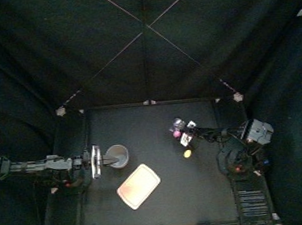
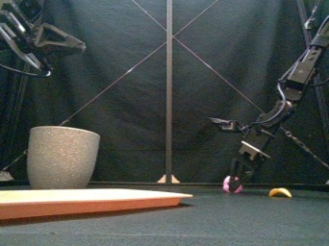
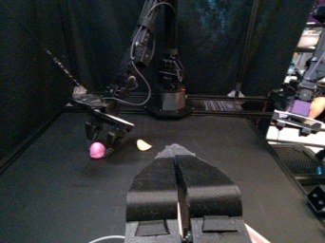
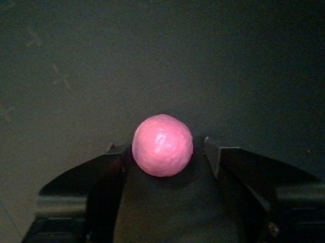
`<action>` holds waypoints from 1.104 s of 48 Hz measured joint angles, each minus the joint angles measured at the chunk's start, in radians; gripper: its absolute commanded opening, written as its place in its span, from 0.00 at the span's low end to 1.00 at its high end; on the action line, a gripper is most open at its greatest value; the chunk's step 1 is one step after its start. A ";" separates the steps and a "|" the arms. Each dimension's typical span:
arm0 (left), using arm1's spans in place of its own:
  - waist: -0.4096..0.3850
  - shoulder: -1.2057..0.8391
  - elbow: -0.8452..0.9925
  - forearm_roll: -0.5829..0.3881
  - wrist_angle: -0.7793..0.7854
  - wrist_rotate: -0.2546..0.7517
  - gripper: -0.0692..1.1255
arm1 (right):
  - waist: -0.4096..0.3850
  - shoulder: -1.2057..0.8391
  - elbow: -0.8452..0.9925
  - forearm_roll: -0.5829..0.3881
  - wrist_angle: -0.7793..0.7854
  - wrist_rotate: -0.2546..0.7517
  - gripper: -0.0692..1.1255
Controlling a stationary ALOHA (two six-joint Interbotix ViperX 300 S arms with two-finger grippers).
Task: Pick the pink ball then place it in the grey bowl
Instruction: Place pink ball in the grey bowl
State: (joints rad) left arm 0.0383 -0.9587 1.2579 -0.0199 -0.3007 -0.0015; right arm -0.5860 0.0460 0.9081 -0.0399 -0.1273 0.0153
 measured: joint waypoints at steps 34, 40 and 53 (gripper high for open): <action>0.006 0.000 0.002 -0.011 -0.020 0.002 0.08 | 0.465 0.107 -0.511 -0.034 -0.138 -0.003 0.53; 0.008 0.000 0.003 -0.011 -0.023 0.002 0.08 | 0.466 0.221 -0.586 -0.035 -0.213 -0.003 0.54; 0.006 0.000 0.006 -0.011 -0.025 0.005 0.08 | 0.465 0.396 -0.739 -0.032 -0.241 0.003 0.66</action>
State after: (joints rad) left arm 0.0445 -0.9587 1.2640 -0.0307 -0.3252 0.0031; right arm -0.1212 0.4418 0.1687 -0.0721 -0.3682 0.0184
